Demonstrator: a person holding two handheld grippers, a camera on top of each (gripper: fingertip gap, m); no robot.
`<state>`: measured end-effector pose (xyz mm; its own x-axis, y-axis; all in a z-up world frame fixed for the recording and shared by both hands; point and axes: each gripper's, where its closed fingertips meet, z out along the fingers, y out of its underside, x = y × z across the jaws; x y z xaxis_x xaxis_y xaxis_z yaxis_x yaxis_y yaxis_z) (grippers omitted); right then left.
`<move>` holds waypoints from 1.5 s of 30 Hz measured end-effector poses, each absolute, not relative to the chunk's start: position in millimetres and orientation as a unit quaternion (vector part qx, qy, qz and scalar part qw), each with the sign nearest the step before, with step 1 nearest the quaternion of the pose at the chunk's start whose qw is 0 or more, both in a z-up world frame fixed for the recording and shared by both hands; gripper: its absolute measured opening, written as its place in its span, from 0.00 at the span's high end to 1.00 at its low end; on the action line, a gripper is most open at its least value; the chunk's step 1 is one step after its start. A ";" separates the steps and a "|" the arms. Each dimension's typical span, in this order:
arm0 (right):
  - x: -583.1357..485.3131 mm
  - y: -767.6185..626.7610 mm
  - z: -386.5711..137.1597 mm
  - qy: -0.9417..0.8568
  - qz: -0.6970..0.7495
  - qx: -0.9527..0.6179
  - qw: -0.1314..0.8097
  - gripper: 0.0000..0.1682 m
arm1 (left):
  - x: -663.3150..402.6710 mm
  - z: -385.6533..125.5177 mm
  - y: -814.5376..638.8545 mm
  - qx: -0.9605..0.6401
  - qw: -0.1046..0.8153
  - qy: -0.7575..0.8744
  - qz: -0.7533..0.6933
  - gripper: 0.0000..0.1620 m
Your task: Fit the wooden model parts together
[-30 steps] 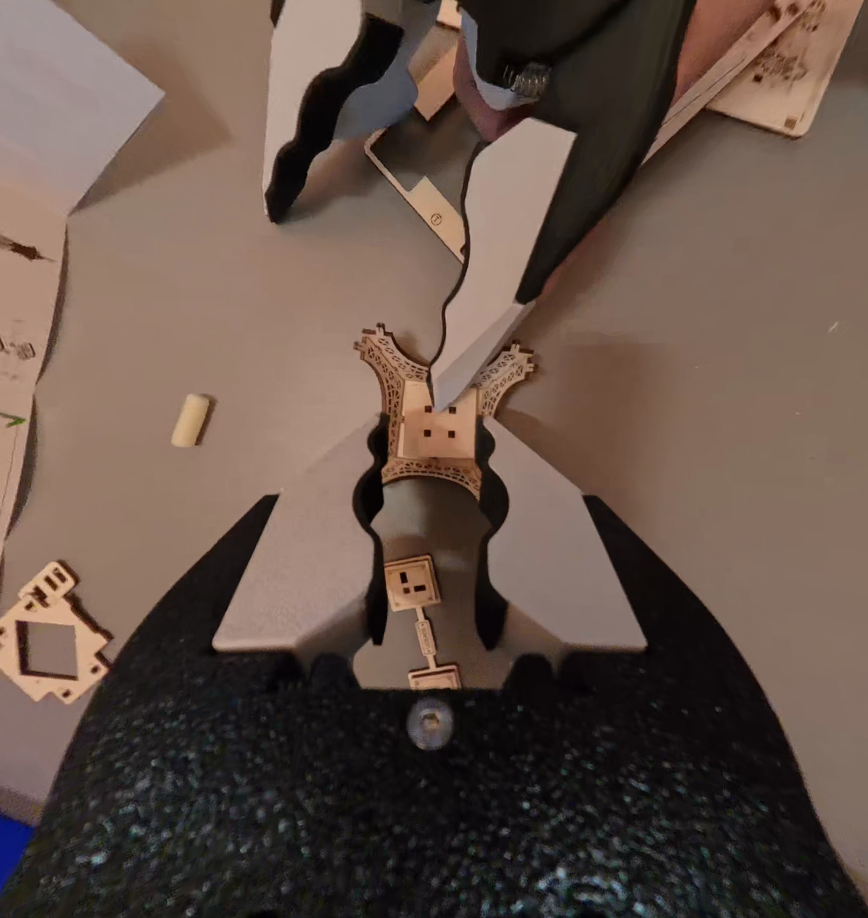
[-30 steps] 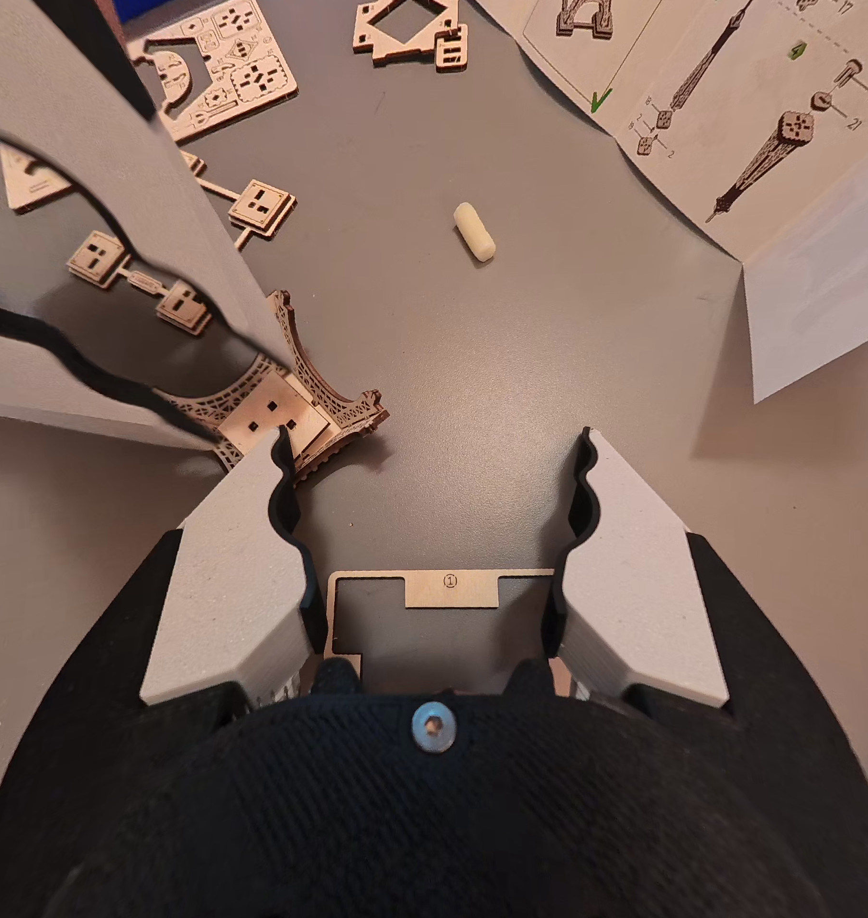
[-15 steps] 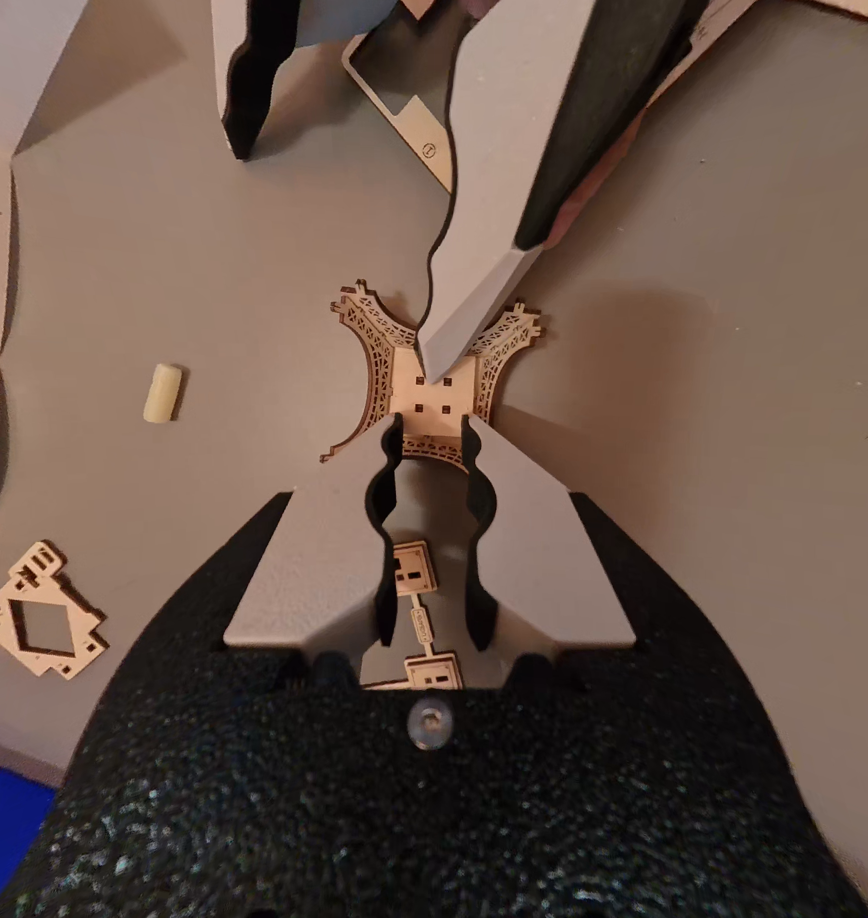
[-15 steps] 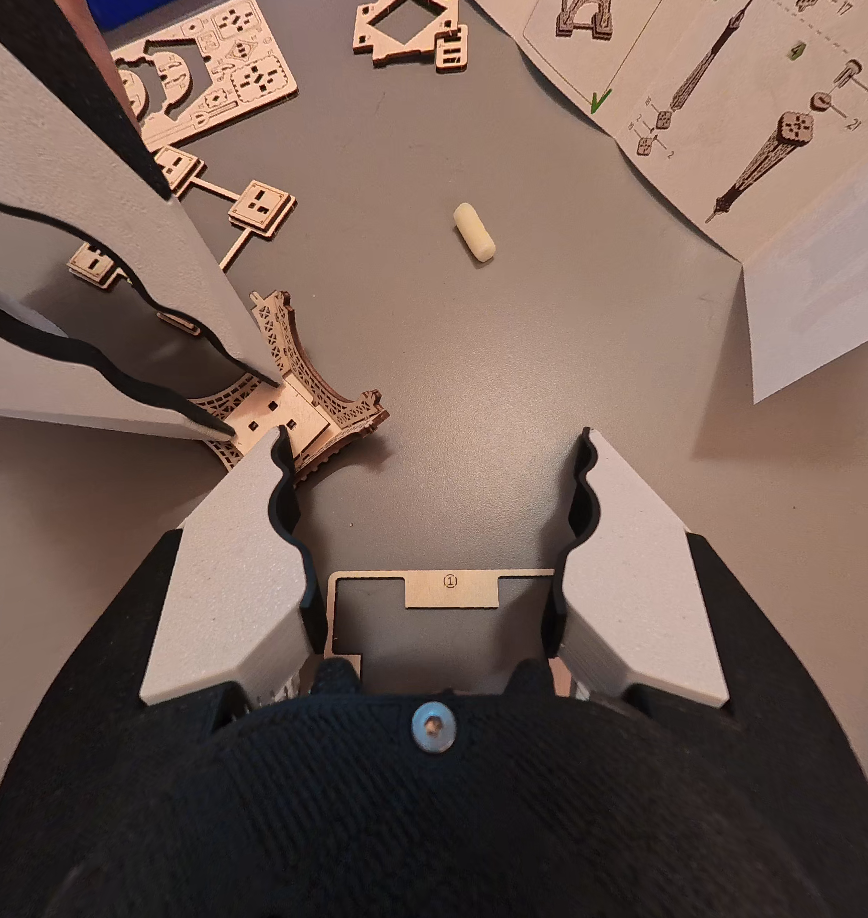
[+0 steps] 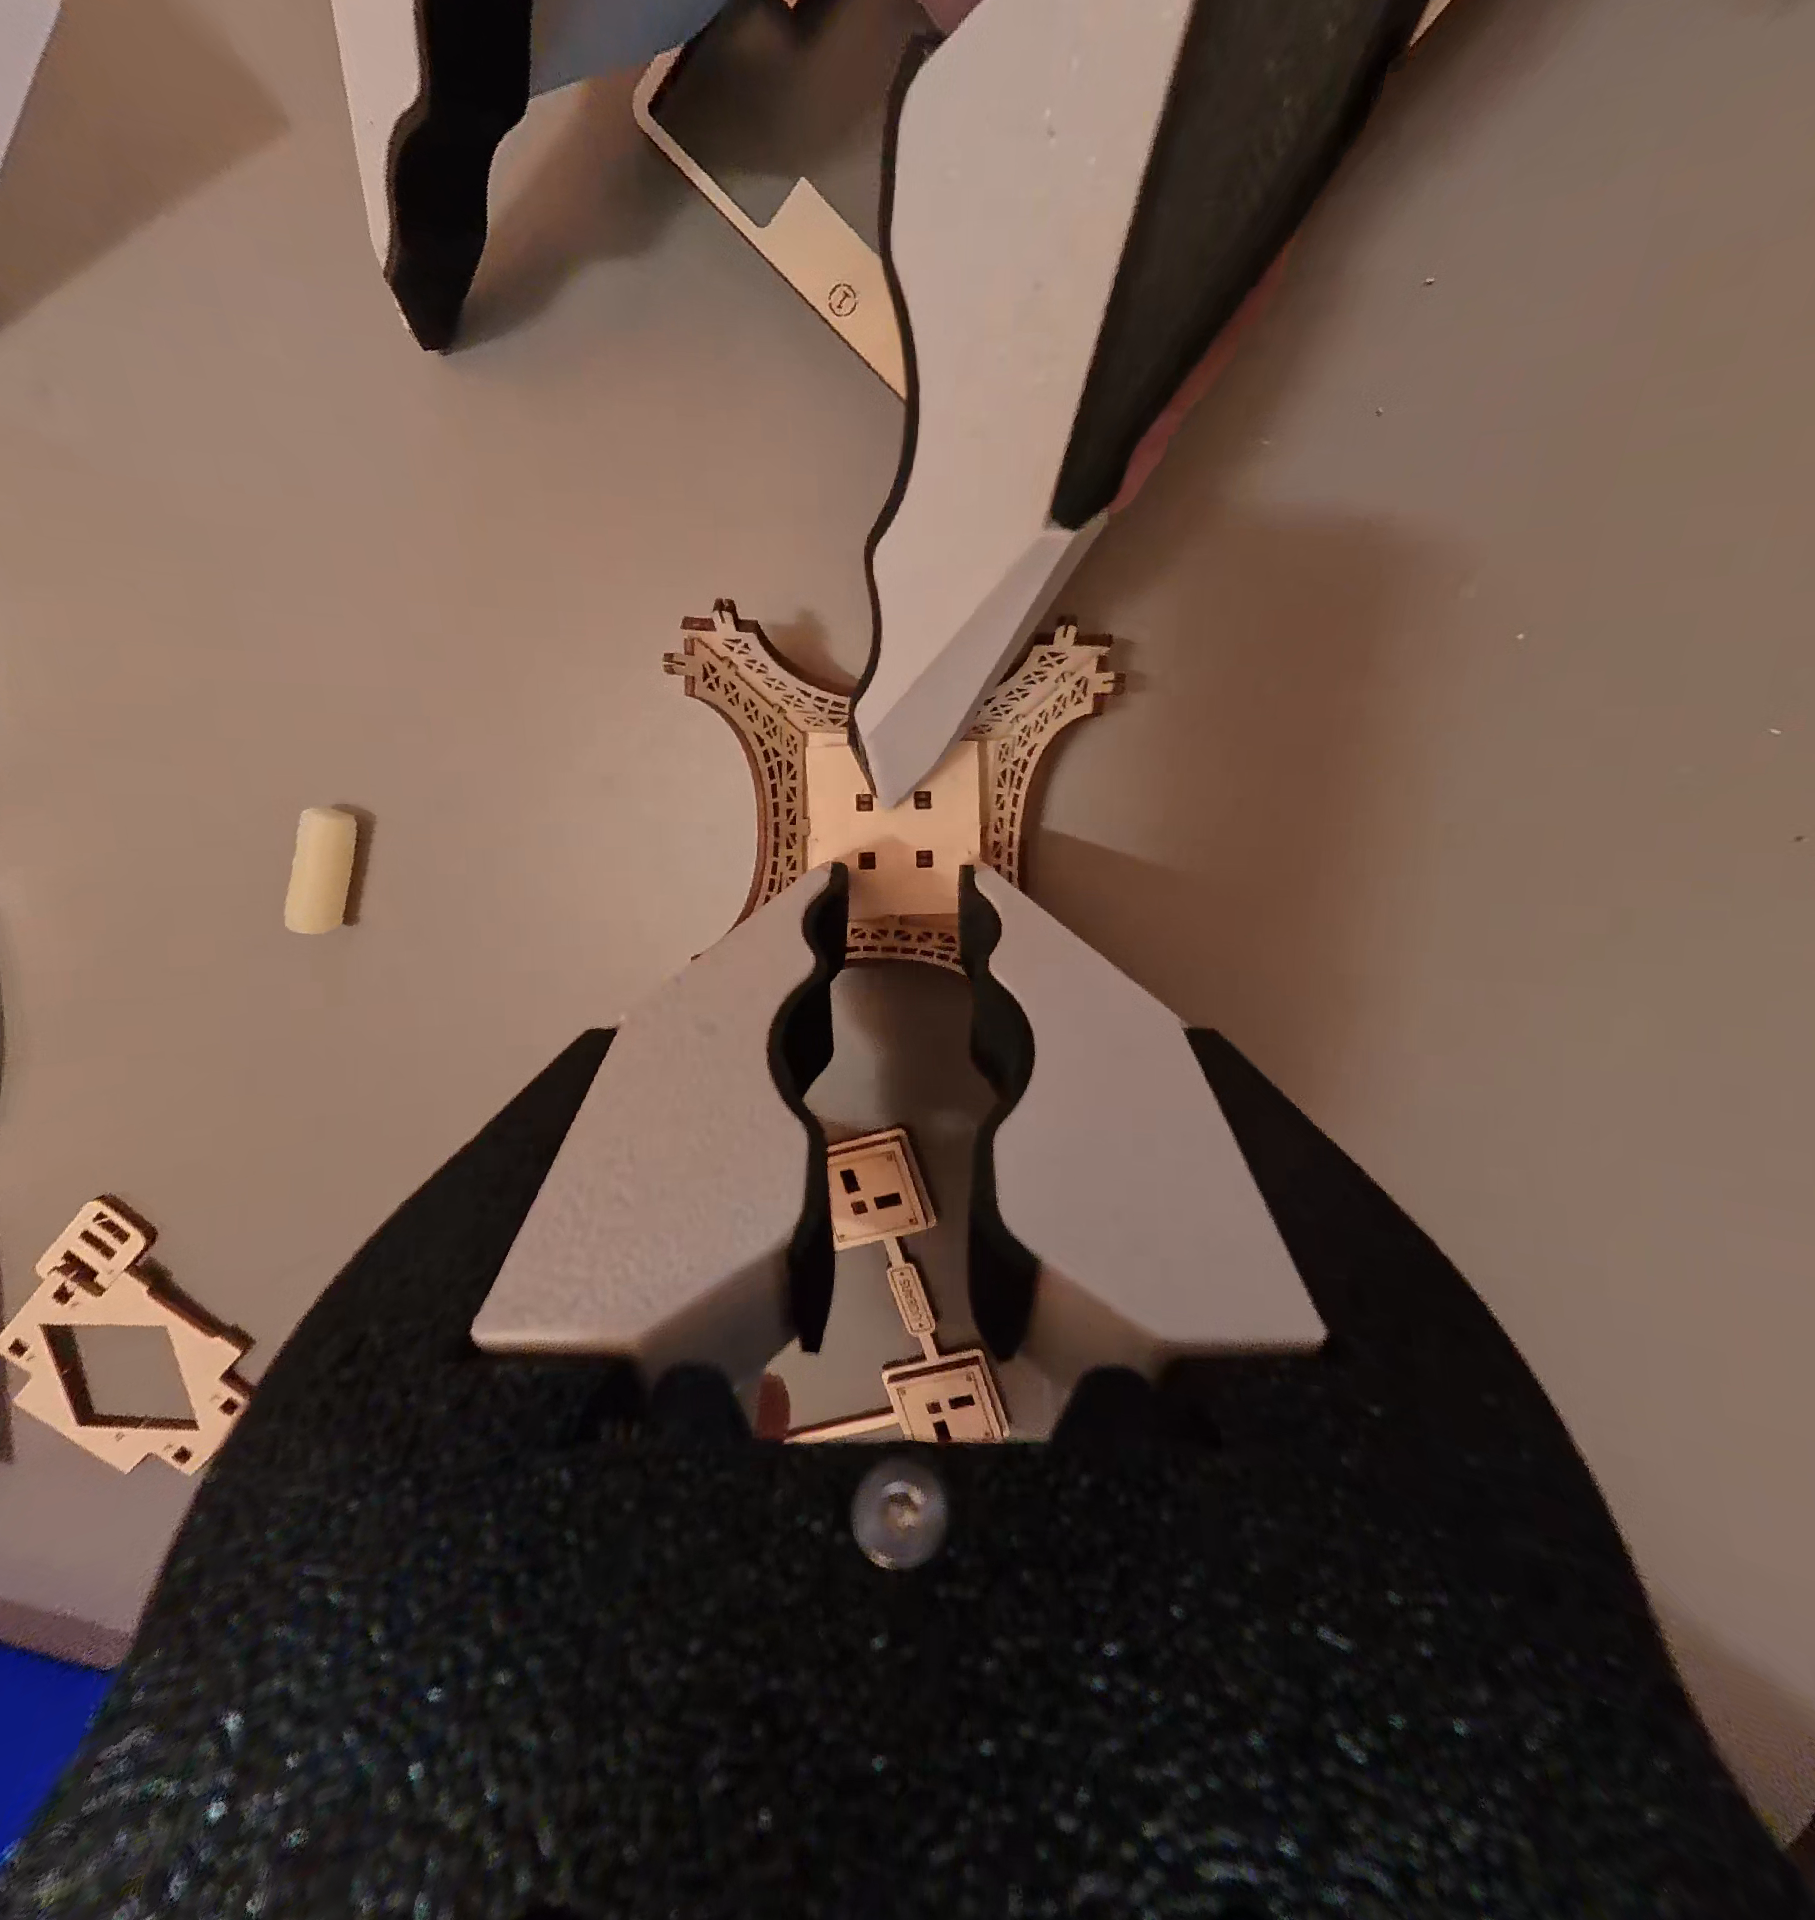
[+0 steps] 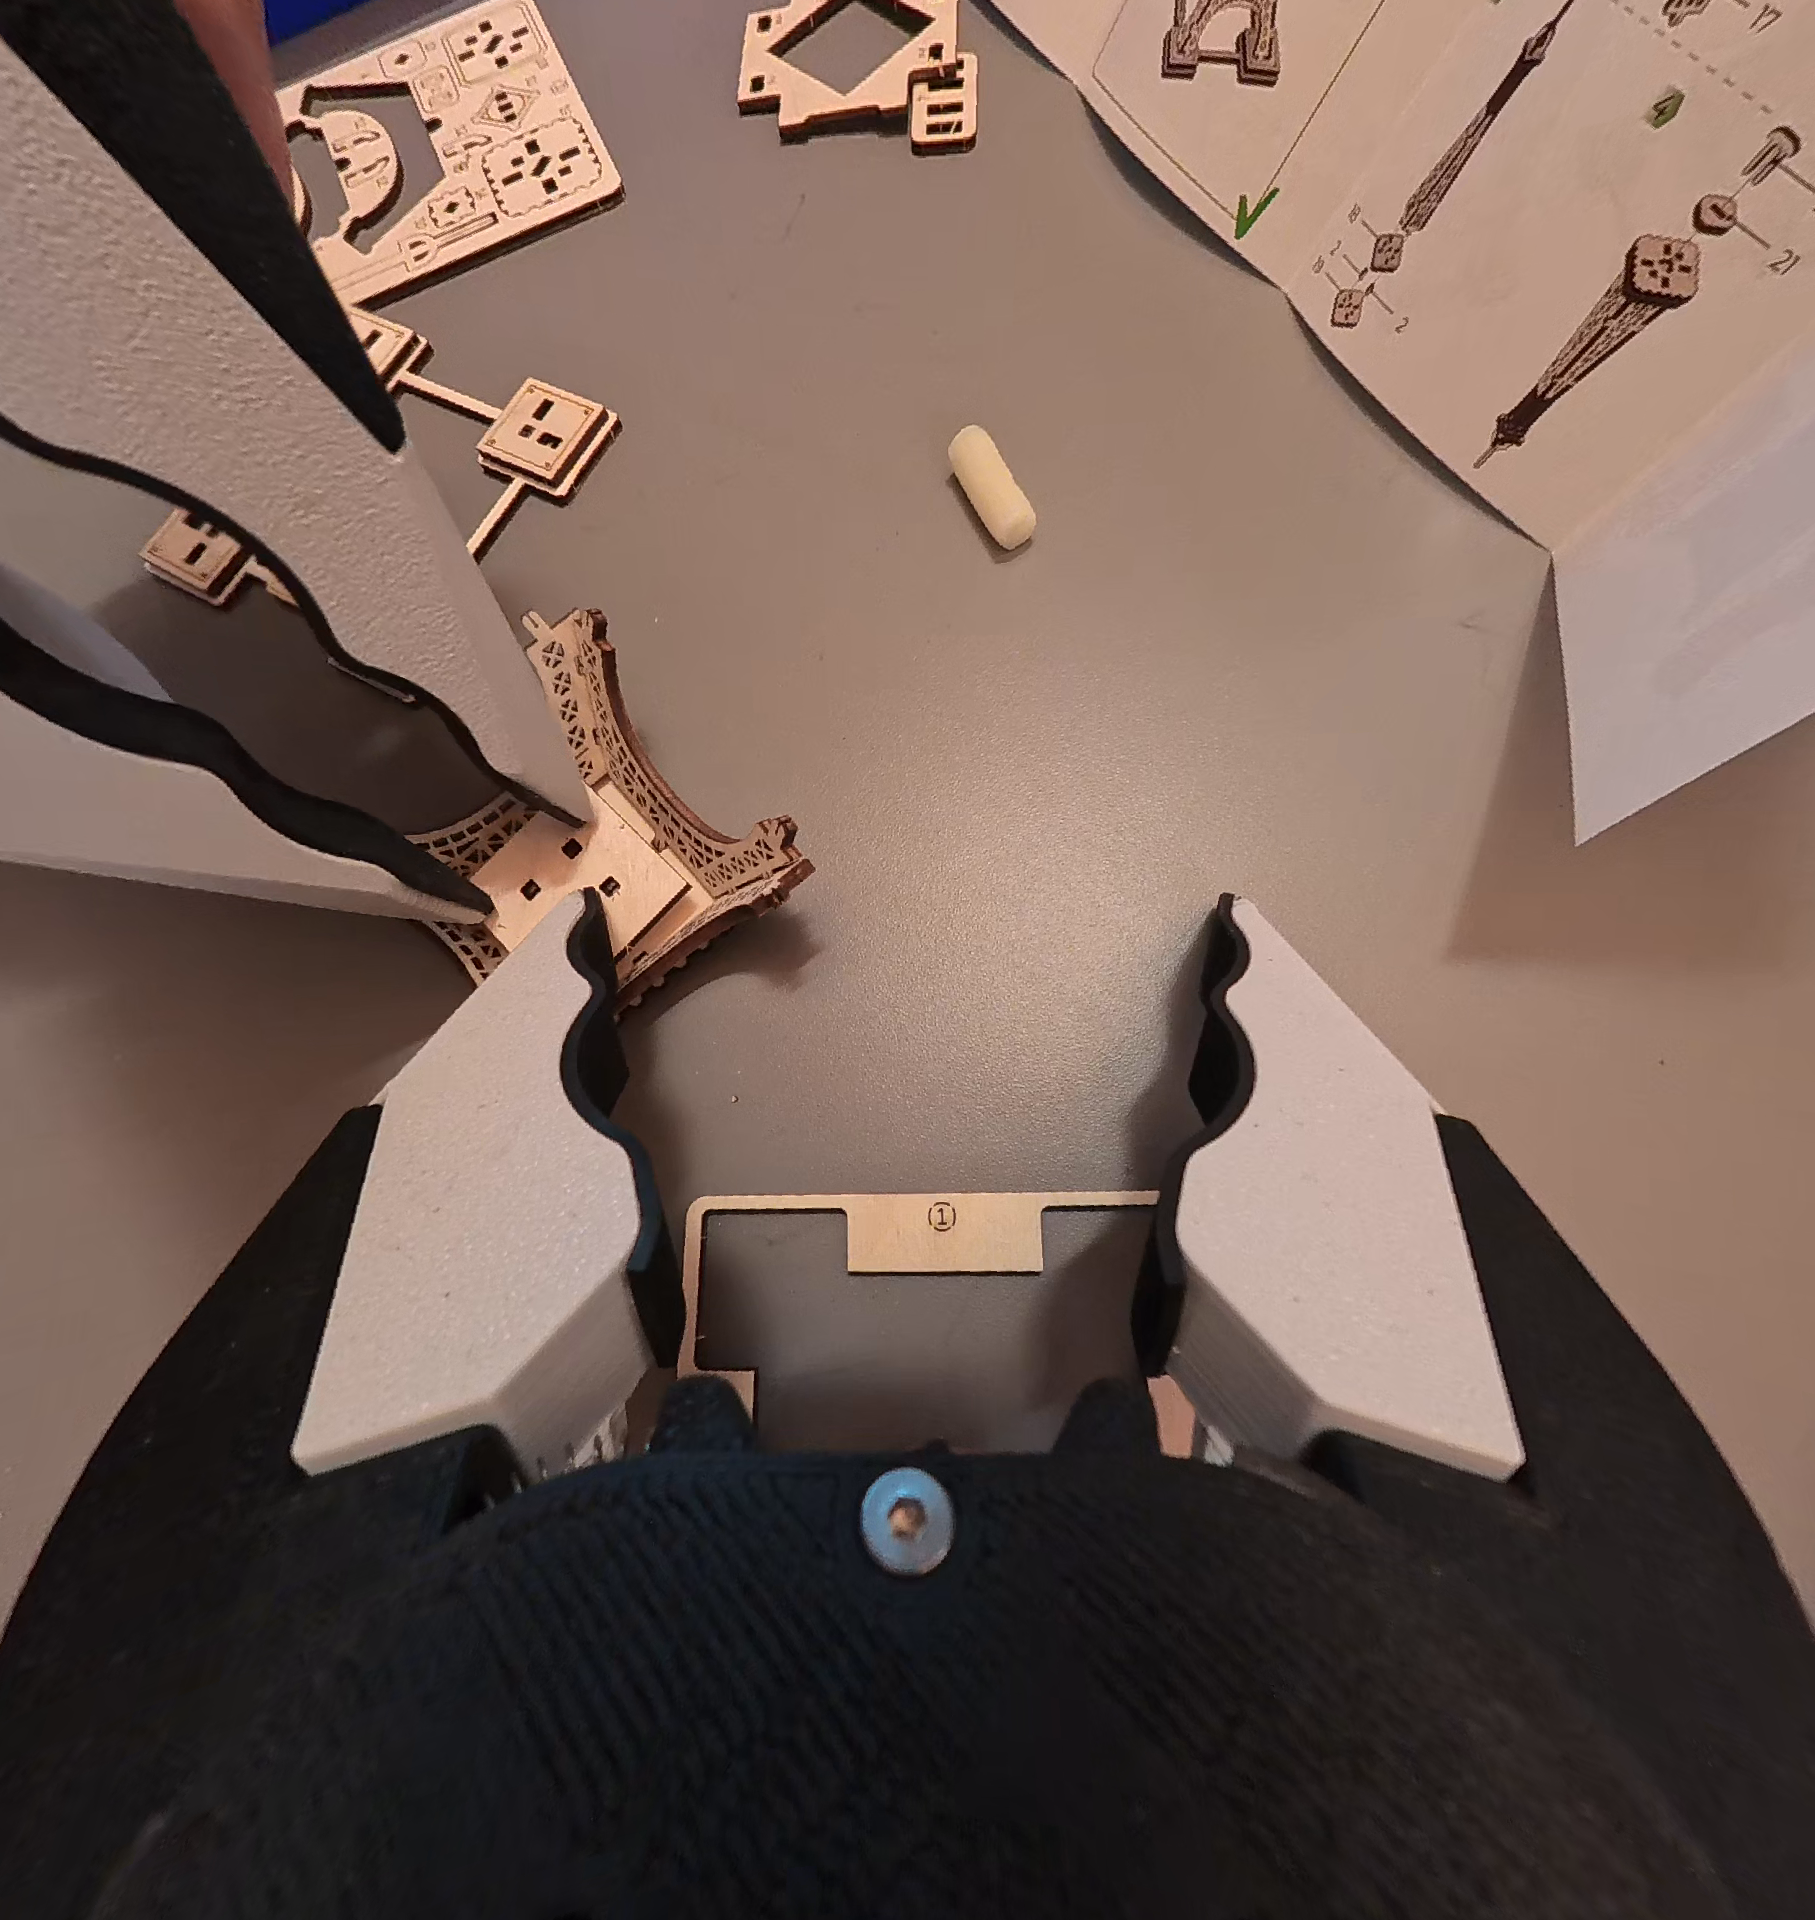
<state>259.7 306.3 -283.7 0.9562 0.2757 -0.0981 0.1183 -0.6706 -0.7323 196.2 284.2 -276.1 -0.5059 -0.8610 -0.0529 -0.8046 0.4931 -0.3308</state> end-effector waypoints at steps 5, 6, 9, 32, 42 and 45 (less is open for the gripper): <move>259.6 306.5 -283.7 -0.108 0.101 -0.908 0.391 0.34 | 196.0 -276.2 284.3 -0.477 0.098 0.864 -0.129 0.88; 259.6 306.5 -283.7 -0.108 0.101 -0.908 0.391 0.34 | 195.9 -276.3 284.4 -0.475 0.096 0.865 -0.127 0.88; 259.5 306.6 -283.7 -0.108 0.101 -0.908 0.391 0.34 | 195.9 -276.4 284.3 -0.471 0.094 0.869 -0.123 0.88; 257.7 304.7 -283.9 -0.115 0.106 -0.909 0.387 0.31 | 203.1 -234.3 310.0 -0.632 0.176 0.699 -0.284 0.69; 256.7 303.8 -273.9 -0.089 0.175 -0.895 0.400 0.31 | 197.4 -263.3 315.5 -0.685 0.127 0.632 -0.339 0.76; 256.6 303.4 -268.9 -0.066 0.229 -0.884 0.402 0.50 | 197.2 -264.6 320.3 -0.686 0.128 0.630 -0.340 0.84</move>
